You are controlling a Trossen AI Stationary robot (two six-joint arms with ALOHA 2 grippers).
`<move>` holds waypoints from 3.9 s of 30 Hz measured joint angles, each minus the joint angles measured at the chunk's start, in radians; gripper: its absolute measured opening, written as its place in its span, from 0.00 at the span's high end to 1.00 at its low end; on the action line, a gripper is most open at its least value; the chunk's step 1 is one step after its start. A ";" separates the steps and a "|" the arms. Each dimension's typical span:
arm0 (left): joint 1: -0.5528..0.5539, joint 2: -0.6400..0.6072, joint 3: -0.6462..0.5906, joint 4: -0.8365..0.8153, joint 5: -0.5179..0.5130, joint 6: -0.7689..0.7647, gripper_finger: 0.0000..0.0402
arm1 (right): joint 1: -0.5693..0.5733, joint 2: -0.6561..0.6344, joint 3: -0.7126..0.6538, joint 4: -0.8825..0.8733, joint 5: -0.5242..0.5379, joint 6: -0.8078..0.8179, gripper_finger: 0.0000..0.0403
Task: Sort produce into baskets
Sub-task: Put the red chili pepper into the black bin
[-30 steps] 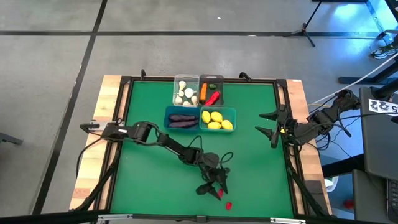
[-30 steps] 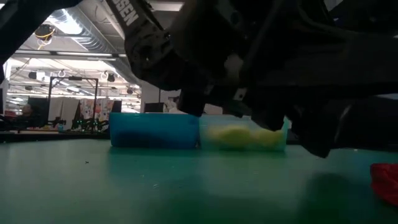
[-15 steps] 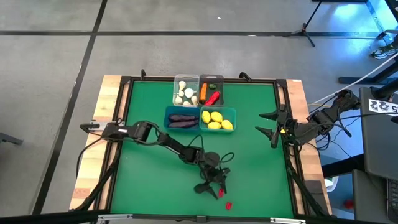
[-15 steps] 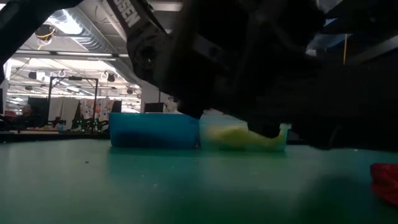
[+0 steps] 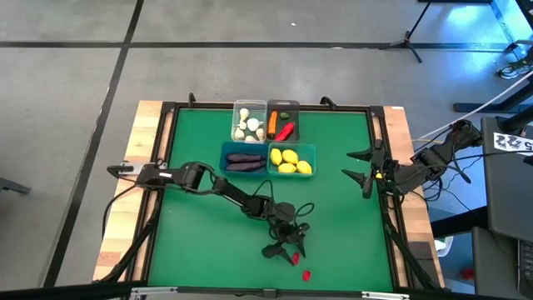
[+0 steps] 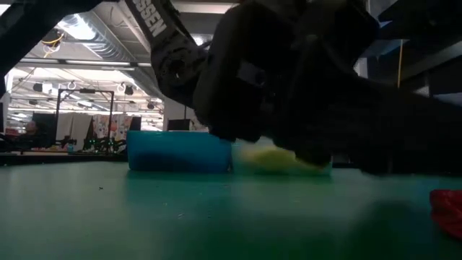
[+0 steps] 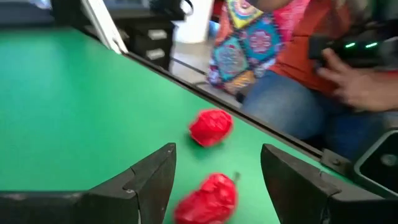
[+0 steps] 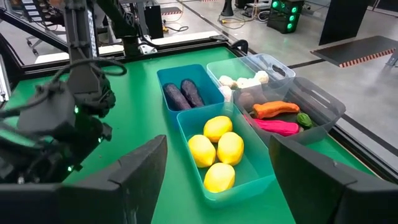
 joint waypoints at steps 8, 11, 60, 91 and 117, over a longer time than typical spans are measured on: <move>0.009 0.081 0.094 -0.006 0.129 -0.090 0.43 | 0.000 0.000 0.000 -0.001 0.000 0.000 0.30; 0.009 0.081 0.094 -0.007 0.122 -0.085 0.43 | 0.000 0.000 0.000 -0.004 0.000 0.000 0.30; -0.204 -0.303 0.093 -0.716 -0.988 -0.530 0.43 | 0.000 0.000 -0.001 -0.036 0.030 0.103 0.30; -0.239 -0.298 0.092 -0.668 -0.963 -0.589 0.43 | 0.000 0.000 -0.001 -0.061 -0.019 0.166 0.30; -0.328 -0.031 0.352 -0.809 -1.288 -0.526 0.43 | 0.000 0.053 -0.001 -0.056 -0.023 0.261 0.30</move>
